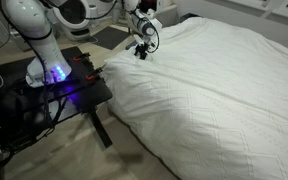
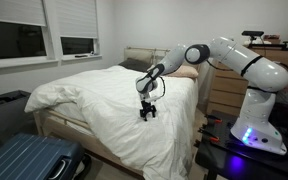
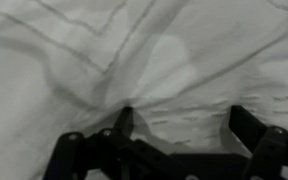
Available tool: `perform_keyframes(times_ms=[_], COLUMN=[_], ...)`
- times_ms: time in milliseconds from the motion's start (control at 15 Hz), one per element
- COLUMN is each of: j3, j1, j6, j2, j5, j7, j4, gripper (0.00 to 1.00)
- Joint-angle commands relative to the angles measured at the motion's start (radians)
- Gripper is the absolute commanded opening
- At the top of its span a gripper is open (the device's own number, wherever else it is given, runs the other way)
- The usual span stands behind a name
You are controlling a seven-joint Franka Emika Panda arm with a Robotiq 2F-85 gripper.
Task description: Straighten the beddings on the bottom right corner of the bed
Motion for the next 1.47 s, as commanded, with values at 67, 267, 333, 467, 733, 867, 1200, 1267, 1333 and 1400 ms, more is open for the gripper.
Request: perform_keyframes(times_ms=[67,267,333,467,733,867,1200,1267,1333,1400], j3=[-0.015,0.004,0.012,0.026,0.061,0.073,0.087,0.088,0.091,0.094], j1=[0.006,-0.017,-0.024,-0.037,-0.071,-0.087,-0.1,-0.099,-0.099,-0.096], j6=[-0.027,-0.062,-0.077,-0.103,-0.176,-0.238,-0.408,-0.449,-0.496,-0.547], j2=[0.039,0.038,0.031,0.014,-0.004,0.004,0.02,0.027,0.036,0.045], j5=[-0.011,0.007,0.011,0.022,0.052,0.065,0.084,0.084,0.083,0.08], j7=[-0.014,-0.043,-0.065,-0.105,-0.192,-0.222,-0.286,-0.295,-0.309,-0.323], j4=[0.031,0.037,0.037,0.035,0.045,0.069,0.097,0.102,0.109,0.113], gripper=[1.0,0.93,0.74,0.59,0.28,0.12,0.0,0.0,0.0,0.0])
